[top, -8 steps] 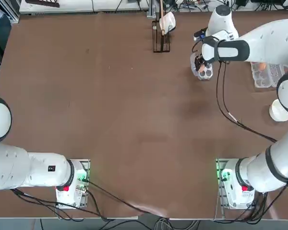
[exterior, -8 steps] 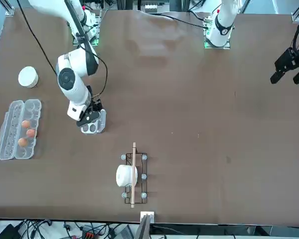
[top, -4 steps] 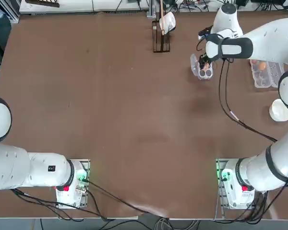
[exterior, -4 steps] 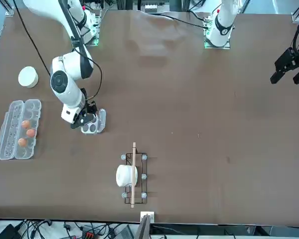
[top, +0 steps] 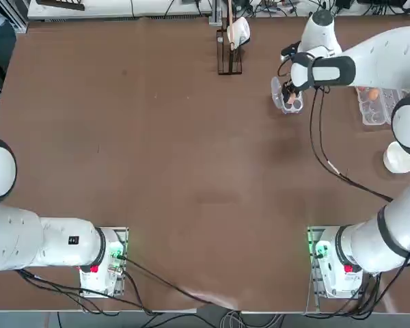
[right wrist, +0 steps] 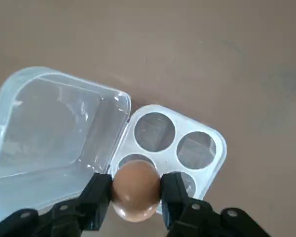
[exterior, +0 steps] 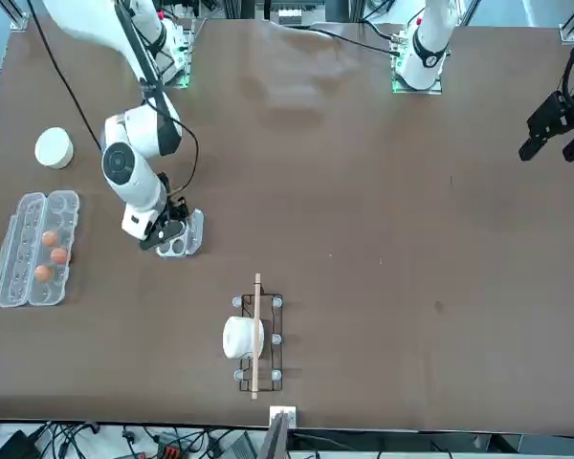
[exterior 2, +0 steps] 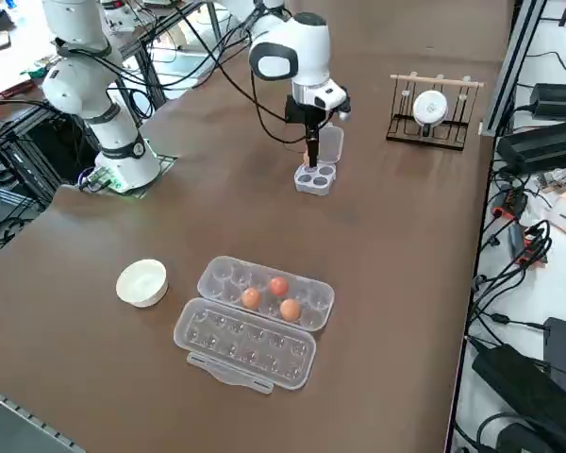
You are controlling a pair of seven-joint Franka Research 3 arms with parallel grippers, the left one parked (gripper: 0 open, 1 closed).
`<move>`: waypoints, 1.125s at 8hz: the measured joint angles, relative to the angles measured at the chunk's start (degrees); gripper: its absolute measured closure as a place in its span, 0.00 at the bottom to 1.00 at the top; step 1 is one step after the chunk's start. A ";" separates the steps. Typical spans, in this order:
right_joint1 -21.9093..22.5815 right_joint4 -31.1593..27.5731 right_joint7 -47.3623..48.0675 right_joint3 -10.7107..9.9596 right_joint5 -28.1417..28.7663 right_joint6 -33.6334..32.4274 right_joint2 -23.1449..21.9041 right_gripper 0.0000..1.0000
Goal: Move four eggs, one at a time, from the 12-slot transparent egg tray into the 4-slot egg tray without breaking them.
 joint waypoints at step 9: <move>0.06 0.36 0.00 0.11 0.00 0.23 0.72 0.00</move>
